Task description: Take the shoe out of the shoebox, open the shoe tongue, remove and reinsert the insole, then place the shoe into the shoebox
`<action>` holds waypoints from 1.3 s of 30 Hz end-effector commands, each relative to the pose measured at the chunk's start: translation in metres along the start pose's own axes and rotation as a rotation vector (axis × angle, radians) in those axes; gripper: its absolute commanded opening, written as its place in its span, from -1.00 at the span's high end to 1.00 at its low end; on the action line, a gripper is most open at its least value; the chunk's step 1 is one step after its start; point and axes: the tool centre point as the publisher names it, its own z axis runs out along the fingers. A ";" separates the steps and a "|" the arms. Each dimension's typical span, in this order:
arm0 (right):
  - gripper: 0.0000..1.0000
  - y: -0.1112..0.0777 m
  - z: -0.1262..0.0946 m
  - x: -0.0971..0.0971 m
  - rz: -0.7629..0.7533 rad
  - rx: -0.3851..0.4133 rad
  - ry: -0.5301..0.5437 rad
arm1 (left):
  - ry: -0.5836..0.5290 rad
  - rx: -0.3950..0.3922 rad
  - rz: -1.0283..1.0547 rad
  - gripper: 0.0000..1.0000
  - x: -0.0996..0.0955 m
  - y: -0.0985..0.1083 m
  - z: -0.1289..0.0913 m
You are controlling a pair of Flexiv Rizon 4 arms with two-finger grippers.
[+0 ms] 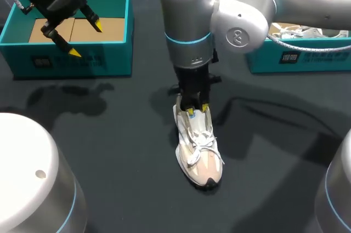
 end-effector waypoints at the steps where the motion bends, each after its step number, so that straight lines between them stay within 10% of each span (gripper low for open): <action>1: 0.37 -0.005 -0.032 -0.002 -0.031 -0.020 -0.054 | 0.002 -0.001 0.000 -1.00 0.000 0.000 0.000; 9: 0.13 0.001 -0.074 -0.003 -0.357 -0.107 -0.097 | 0.002 -0.001 0.000 -1.00 0.000 0.000 0.000; 16: -1.00 0.010 -0.092 -0.004 -0.787 -0.227 -0.079 | 0.002 -0.001 0.000 -1.00 0.000 0.000 0.000; 39: -1.00 0.029 -0.095 0.001 -1.061 -0.224 -0.134 | 0.002 -0.001 0.000 -1.00 0.000 0.000 0.000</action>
